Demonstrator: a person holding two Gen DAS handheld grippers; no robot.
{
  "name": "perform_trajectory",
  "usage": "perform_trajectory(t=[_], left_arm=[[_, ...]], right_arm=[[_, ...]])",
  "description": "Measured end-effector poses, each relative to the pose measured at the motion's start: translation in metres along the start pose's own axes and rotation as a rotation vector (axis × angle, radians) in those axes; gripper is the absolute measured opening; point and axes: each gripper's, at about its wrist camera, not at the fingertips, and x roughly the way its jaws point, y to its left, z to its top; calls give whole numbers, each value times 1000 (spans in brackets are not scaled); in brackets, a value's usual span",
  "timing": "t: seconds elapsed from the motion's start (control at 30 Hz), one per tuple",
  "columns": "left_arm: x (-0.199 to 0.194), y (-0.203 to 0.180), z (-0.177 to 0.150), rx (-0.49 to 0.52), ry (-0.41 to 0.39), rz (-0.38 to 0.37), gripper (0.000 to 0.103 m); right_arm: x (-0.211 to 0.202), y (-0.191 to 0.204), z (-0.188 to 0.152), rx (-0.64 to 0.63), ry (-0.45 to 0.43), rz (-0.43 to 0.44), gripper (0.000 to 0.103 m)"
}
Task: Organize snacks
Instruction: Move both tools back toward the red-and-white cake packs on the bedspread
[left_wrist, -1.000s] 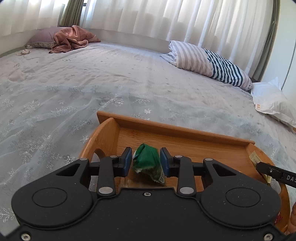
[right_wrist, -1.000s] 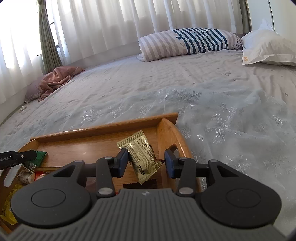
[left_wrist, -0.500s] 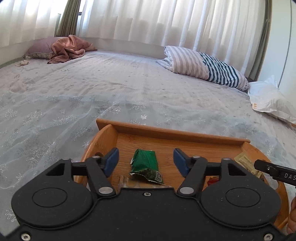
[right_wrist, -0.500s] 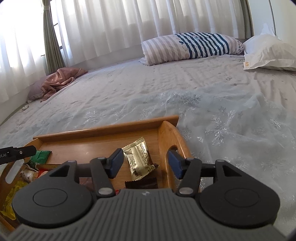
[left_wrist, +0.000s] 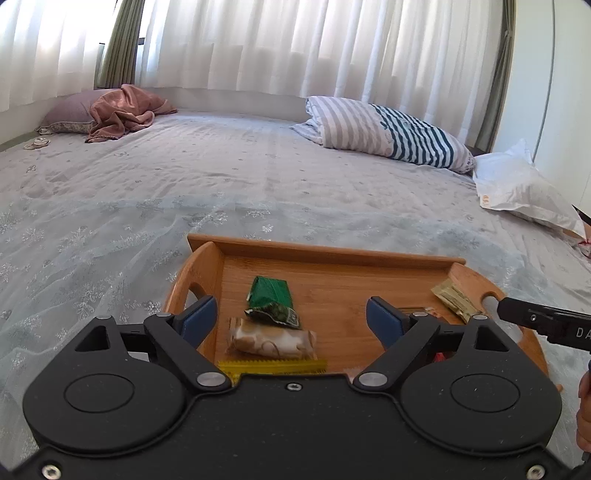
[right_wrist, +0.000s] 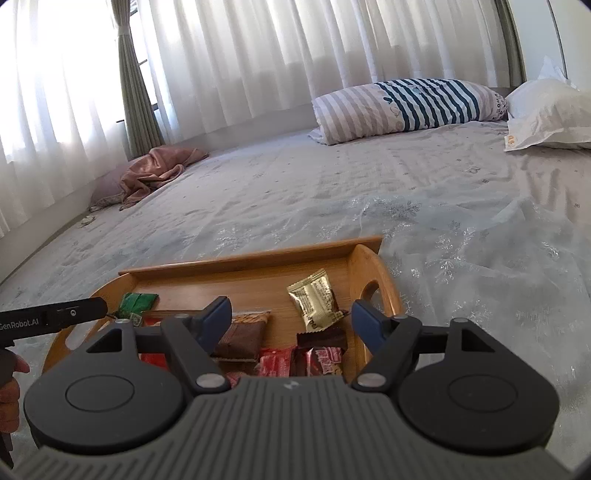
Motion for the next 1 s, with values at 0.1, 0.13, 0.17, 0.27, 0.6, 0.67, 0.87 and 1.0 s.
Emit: perform_trajectory(t=[0.1, 0.13, 0.17, 0.27, 0.6, 0.67, 0.87, 1.0], left_arm=[[-14, -4, -5, 11, 0, -15, 89], [-20, -5, -7, 13, -3, -23, 89], [-26, -6, -10, 15, -7, -34, 89], [-42, -9, -19, 18, -11, -58, 89], [-96, -22, -54, 71, -35, -83, 93], [-103, -23, -59, 65, -21, -98, 93], [-126, -29, -71, 73, -18, -121, 93], [-140, -33, -83, 70, 1, -149, 94]], right_arm=[[-12, 8, -7, -33, -2, 15, 85], [-15, 10, -9, -43, -3, 19, 85], [-19, 13, -12, -54, -3, 24, 85], [-30, 19, -19, -81, -5, 38, 86], [-67, 33, -49, -173, -6, 65, 88], [-74, 36, -54, -194, -5, 69, 88], [-90, 41, -68, -240, -3, 79, 89], [-98, 40, -77, -257, 7, 80, 90]])
